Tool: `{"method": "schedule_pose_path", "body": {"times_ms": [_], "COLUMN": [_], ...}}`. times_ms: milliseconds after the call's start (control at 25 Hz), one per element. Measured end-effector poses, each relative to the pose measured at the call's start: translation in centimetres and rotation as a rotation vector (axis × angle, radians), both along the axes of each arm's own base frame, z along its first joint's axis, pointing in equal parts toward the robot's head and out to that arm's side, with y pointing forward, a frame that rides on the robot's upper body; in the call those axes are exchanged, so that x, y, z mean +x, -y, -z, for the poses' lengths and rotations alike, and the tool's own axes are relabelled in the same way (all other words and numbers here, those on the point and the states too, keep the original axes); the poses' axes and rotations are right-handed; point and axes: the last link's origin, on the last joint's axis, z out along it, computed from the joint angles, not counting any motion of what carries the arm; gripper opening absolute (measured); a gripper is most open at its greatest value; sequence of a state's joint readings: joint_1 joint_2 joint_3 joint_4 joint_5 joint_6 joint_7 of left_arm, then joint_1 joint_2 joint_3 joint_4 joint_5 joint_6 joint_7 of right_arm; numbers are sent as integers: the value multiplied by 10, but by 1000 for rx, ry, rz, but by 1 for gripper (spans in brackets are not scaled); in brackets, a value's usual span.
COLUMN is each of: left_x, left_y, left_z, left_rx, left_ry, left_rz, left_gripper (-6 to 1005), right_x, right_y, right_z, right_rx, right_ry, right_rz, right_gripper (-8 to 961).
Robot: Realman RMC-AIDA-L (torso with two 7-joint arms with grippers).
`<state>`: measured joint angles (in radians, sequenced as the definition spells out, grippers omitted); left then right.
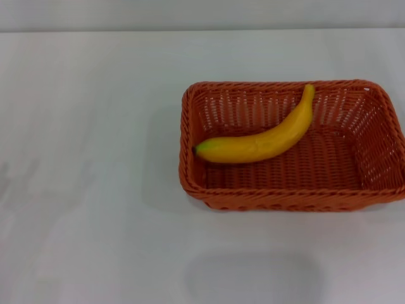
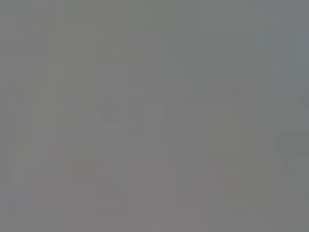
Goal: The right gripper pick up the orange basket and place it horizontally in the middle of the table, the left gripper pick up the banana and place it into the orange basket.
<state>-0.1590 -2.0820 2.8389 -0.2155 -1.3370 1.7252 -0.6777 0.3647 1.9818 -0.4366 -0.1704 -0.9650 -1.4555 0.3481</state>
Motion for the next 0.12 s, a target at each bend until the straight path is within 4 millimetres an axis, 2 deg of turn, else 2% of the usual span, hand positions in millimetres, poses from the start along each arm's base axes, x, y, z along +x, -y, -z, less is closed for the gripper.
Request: {"method": "schedule_pose_path", "body": {"times_ms": [120], "left_x": [-4], "left_y": [-11], "left_z": [-3], "left_rx": [-36], "left_ry": [24], "left_rz": [-17], "left_gripper": [888], "right_x": [-4], "right_y": [0], "right_z": [5], "right_rx": [1], "right_ry": [-8], "right_rz": [-12], "right_gripper": [791]}}
